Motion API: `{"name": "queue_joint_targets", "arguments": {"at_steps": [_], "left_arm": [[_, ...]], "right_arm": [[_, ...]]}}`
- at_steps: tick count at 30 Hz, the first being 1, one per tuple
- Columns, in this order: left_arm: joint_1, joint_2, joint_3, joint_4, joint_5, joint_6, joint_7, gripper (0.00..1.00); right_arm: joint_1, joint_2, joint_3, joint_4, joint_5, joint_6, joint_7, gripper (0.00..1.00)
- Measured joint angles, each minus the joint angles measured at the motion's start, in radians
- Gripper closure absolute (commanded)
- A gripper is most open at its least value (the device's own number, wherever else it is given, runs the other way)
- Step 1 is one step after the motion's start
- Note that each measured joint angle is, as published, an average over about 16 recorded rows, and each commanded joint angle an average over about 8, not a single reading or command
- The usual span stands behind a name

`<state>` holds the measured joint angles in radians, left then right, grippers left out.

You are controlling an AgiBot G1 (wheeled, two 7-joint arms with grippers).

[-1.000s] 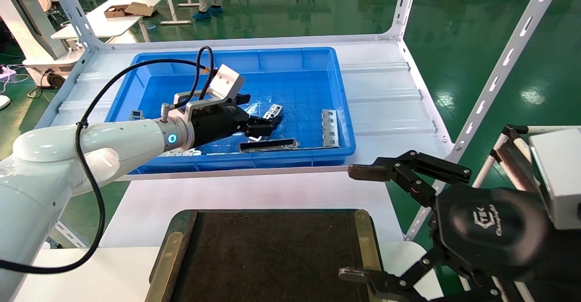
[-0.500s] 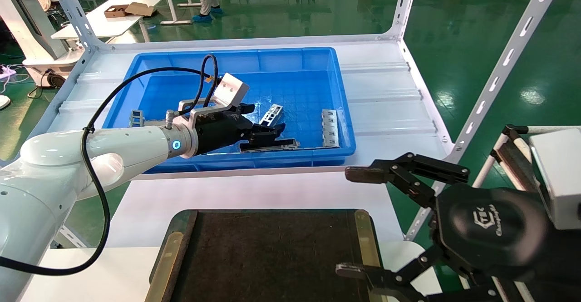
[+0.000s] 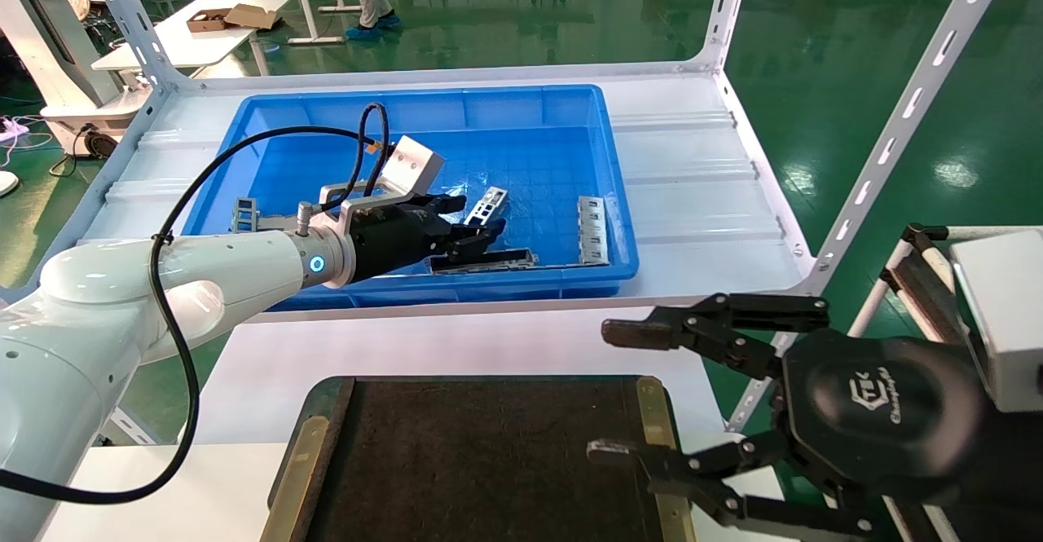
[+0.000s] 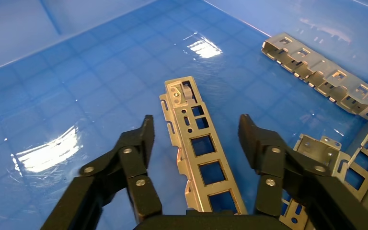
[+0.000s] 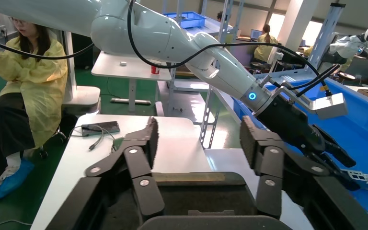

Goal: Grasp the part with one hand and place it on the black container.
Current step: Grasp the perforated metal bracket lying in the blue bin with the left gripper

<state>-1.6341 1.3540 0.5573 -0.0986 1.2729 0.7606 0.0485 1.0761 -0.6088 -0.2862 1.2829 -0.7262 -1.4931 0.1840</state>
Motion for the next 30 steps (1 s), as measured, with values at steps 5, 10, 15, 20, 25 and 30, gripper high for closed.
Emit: {"name": "queue_joint_targets", "arguments": {"at_steps": [5, 10, 15, 20, 25, 30], "left_arm": [[0.0, 0.0, 0.006, -0.002, -0.006, -0.007, -0.007, 1.0], [0.001, -0.001, 0.012, -0.002, -0.011, -0.014, -0.012, 1.0], [0.001, -0.001, 0.017, -0.001, -0.017, -0.02, -0.016, 1.0], [0.003, -0.001, 0.022, -0.001, -0.022, -0.023, -0.019, 1.0], [-0.001, -0.003, 0.021, -0.003, -0.036, -0.023, -0.024, 1.0], [-0.016, -0.008, 0.009, -0.007, -0.064, -0.009, -0.029, 1.0]], "right_arm": [[0.0, 0.0, 0.0, 0.0, 0.0, 0.0, 0.0, 1.0], [0.0, 0.0, -0.001, 0.0, 0.0, 0.0, 0.0, 1.0], [0.0, 0.0, -0.001, 0.0, 0.001, 0.0, -0.001, 1.0], [0.0, 0.001, -0.001, 0.0, 0.001, 0.001, -0.001, 1.0], [0.0, 0.001, -0.002, 0.0, 0.001, 0.001, -0.001, 1.0], [0.0, 0.001, -0.002, 0.0, 0.001, 0.001, -0.001, 1.0]]}}
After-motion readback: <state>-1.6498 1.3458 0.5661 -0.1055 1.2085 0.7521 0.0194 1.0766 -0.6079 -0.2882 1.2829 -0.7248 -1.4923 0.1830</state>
